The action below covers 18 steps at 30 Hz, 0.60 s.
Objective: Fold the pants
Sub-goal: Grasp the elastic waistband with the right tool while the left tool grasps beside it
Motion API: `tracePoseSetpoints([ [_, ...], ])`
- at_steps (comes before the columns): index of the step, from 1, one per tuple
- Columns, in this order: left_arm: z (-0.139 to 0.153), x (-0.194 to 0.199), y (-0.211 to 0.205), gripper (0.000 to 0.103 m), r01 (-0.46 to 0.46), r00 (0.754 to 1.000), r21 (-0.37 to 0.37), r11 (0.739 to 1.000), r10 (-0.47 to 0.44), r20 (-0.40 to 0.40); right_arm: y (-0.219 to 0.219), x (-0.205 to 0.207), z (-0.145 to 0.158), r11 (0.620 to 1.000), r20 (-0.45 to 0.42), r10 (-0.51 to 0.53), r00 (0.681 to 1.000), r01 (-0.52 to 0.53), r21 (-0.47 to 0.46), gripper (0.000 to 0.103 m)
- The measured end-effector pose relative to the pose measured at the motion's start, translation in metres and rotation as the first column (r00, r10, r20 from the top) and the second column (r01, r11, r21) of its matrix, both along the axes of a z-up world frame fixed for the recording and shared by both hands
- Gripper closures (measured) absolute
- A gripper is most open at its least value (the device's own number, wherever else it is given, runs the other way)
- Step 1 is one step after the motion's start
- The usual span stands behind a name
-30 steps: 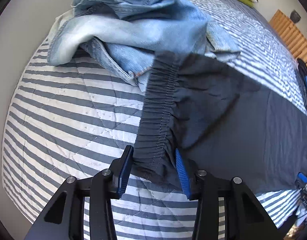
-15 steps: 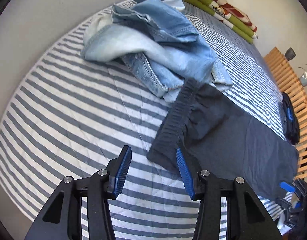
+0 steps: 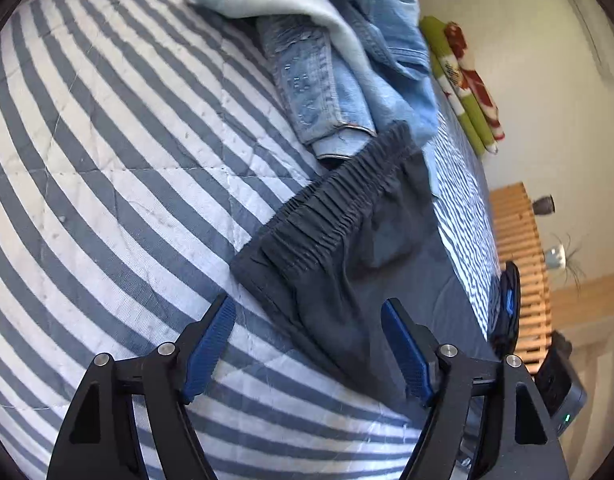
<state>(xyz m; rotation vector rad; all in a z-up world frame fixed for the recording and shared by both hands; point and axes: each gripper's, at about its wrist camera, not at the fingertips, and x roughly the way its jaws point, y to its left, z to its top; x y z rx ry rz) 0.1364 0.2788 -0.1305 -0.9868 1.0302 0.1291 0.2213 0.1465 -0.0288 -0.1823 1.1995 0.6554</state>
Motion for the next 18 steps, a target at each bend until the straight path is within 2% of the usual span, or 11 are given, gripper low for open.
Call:
tracePoseSetpoints([
  [3, -0.001, 0.002, -0.003, 0.027, -0.07, 0.997, 0.01, 0.997, 0.07, 0.016, -0.001, -0.003, -0.014, 1.0, -0.052, 0.014, 0.999, -0.014, -0.008, 0.069],
  [5, -0.001, 0.006, -0.006, 0.056, -0.109, 0.994, 0.069, 0.992, 0.109, -0.001, 0.001, -0.003, -0.02, 1.0, -0.08, 0.022, 0.997, -0.023, -0.007, 0.068],
  [6, -0.003, 0.006, -0.005, 0.071, -0.122, 0.992, 0.073, 0.99, 0.122, 0.0, 0.0, -0.003, -0.02, 1.0, -0.082, 0.023, 0.996, -0.023, -0.002, 0.068],
  [7, -0.003, 0.005, -0.004, 0.078, -0.138, 0.99, 0.056, 0.989, 0.136, 0.033, -0.002, -0.001, -0.016, 1.0, -0.088, 0.02, 0.996, -0.019, 0.013, 0.068],
  [8, 0.0, 0.002, -0.006, 0.081, -0.145, 0.987, 0.043, 0.989, 0.141, 0.078, -0.005, 0.002, -0.01, 0.999, -0.093, 0.008, 0.996, -0.005, 0.035, 0.068],
  [10, 0.008, -0.001, -0.015, 0.083, -0.126, 0.984, 0.08, 0.989, 0.113, 0.14, -0.012, 0.009, 0.004, 0.998, -0.075, -0.024, 0.997, 0.029, 0.063, 0.068],
  [12, 0.016, -0.004, -0.025, 0.083, -0.103, 0.978, 0.104, 0.989, 0.081, 0.192, -0.014, 0.018, 0.024, 0.996, -0.012, -0.053, 0.999, 0.054, 0.075, 0.068],
  [14, 0.026, -0.002, -0.037, 0.083, -0.058, 0.971, 0.127, 0.99, 0.026, 0.237, -0.011, 0.033, 0.043, 0.996, 0.03, -0.071, 0.997, 0.069, 0.065, 0.063],
  [16, 0.033, 0.001, -0.05, 0.083, -0.022, 0.967, 0.184, 0.983, -0.026, 0.253, -0.006, 0.046, 0.054, 0.994, 0.012, -0.087, 0.996, 0.086, 0.068, 0.056],
  [18, 0.035, 0.003, -0.058, 0.084, 0.002, 0.962, 0.2, 0.98, -0.057, 0.269, 0.003, 0.067, 0.064, 0.992, -0.055, -0.092, 0.994, 0.096, 0.079, 0.051],
])
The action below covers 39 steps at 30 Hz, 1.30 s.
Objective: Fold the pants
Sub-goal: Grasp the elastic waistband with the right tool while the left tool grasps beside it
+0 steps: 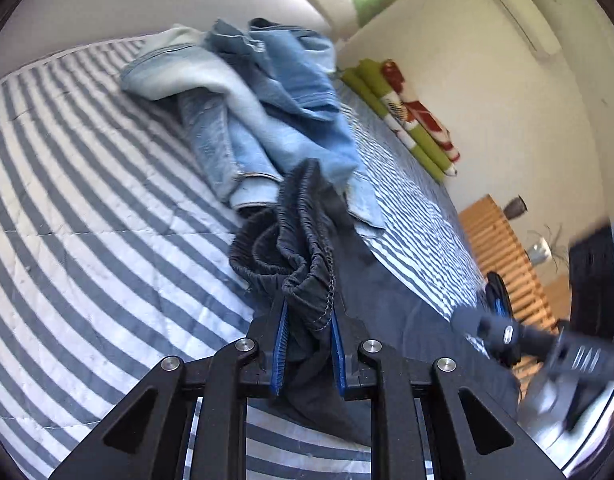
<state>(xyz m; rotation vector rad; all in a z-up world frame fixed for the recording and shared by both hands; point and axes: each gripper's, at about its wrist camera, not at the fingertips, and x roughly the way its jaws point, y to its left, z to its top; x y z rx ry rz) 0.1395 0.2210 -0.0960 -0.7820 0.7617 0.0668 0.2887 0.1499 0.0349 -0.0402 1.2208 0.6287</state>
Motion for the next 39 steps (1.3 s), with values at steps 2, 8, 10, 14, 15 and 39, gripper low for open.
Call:
tracePoseSetpoints([
  [2, -0.002, 0.001, -0.004, 0.085, -0.001, 1.0, -0.006, 1.0, 0.001, -0.002, 0.018, 0.016, 0.008, 1.0, -0.046, 0.023, 0.999, -0.024, -0.007, 0.051],
  [8, -0.012, -0.001, 0.007, 0.085, -0.009, 0.999, -0.049, 0.999, 0.007, -0.036, 0.099, 0.03, 0.001, 0.985, -0.125, 0.144, 0.982, -0.155, -0.079, 0.042],
  [10, -0.014, -0.001, 0.011, 0.085, -0.015, 0.999, -0.034, 0.999, 0.014, -0.031, 0.123, 0.031, -0.01, 0.974, -0.125, 0.161, 0.979, -0.178, -0.139, 0.042],
  [14, -0.012, -0.004, 0.006, 0.085, 0.004, 1.0, -0.049, 0.999, -0.004, -0.002, 0.155, 0.034, -0.039, 0.954, -0.184, 0.166, 0.969, -0.206, -0.219, 0.042],
  [15, -0.011, -0.005, 0.003, 0.085, 0.022, 1.0, -0.051, 0.998, -0.022, 0.012, 0.158, 0.035, -0.046, 0.952, -0.211, 0.155, 0.965, -0.203, -0.229, 0.042],
  [39, -0.033, -0.041, 0.045, 0.036, -0.107, 0.994, -0.306, 0.946, 0.111, -0.005, 0.07, 0.068, -0.059, 0.998, -0.291, -0.013, 0.957, -0.005, -0.06, 0.08],
])
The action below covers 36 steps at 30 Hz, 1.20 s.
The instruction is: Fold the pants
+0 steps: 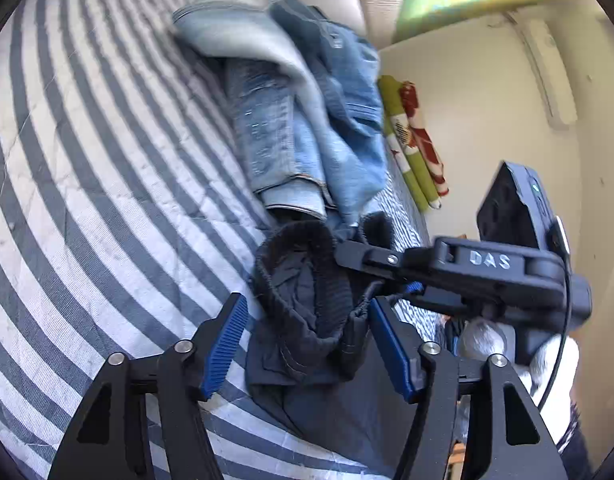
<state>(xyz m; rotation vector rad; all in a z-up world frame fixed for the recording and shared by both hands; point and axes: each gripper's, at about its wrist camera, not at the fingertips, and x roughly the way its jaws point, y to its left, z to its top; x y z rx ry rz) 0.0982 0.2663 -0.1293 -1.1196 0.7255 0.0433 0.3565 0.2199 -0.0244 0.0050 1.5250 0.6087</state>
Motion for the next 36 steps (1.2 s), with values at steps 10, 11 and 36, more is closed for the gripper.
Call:
tracePoseSetpoints([
  [10, -0.017, 0.008, 0.003, 0.071, 0.041, 0.999, -0.123, 0.991, -0.037, 0.04, 0.018, 0.005, 0.001, 1.0, -0.021, 0.008, 1.0, -0.007, 0.014, 0.076],
  [11, -0.016, 0.007, 0.0, 0.074, 0.054, 0.998, -0.116, 0.992, -0.049, 0.043, 0.017, 0.005, 0.002, 1.0, -0.031, 0.018, 0.999, -0.018, 0.009, 0.07],
  [36, 0.044, 0.033, -0.083, 0.073, 0.231, 0.955, 0.067, 0.971, -0.239, 0.174, 0.004, -0.009, 0.015, 0.981, -0.035, 0.111, 0.993, -0.115, -0.159, 0.077],
])
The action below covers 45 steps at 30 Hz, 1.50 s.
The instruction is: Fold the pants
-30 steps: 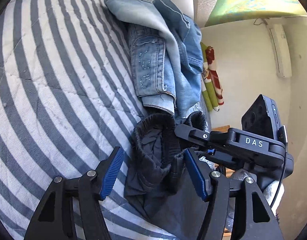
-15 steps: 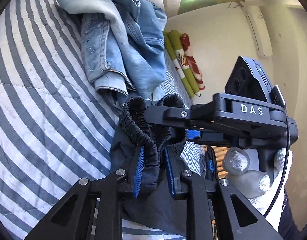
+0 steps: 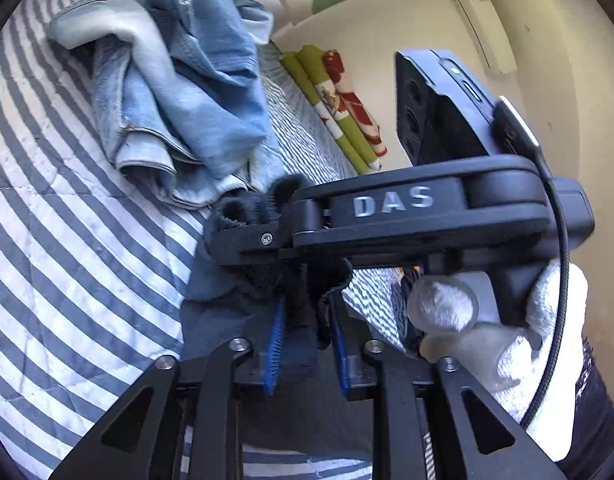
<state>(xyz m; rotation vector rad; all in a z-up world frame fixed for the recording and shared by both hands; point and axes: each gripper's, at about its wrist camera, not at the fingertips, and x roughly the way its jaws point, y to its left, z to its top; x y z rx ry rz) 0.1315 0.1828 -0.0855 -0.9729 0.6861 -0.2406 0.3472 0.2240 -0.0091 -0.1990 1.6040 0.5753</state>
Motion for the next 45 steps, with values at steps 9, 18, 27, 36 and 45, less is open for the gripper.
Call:
tracePoseSetpoints([
  [9, 0.031, -0.04, 0.01, 0.046, 0.028, 0.995, 0.007, 1.0, -0.028, 0.097, -0.086, 0.003, 0.039, 0.983, 0.053, -0.147, 0.988, 0.14, 0.119, 0.093],
  [18, 0.022, -0.051, 0.014, 0.046, -0.01, 0.999, 0.009, 1.0, 0.01, 0.038, -0.266, -0.018, 0.112, 0.923, 0.167, -0.366, 0.915, 0.335, 0.188, 0.093],
  [27, 0.018, -0.01, -0.115, 0.046, 0.258, 0.966, 0.02, 0.966, -0.258, -0.032, -0.511, -0.073, 0.123, 0.809, 0.219, -0.587, 0.78, 0.573, 0.13, 0.093],
  [36, 0.015, 0.021, -0.259, 0.046, 0.515, 0.855, 0.073, 0.854, -0.505, -0.119, -0.662, -0.105, 0.052, 0.692, 0.16, -0.716, 0.679, 0.72, 0.039, 0.093],
  [45, -0.006, 0.02, -0.375, 0.046, 0.689, 0.72, 0.138, 0.712, -0.652, -0.237, -0.717, -0.095, 0.012, 0.713, 0.182, -0.683, 0.707, 0.7, -0.045, 0.075],
])
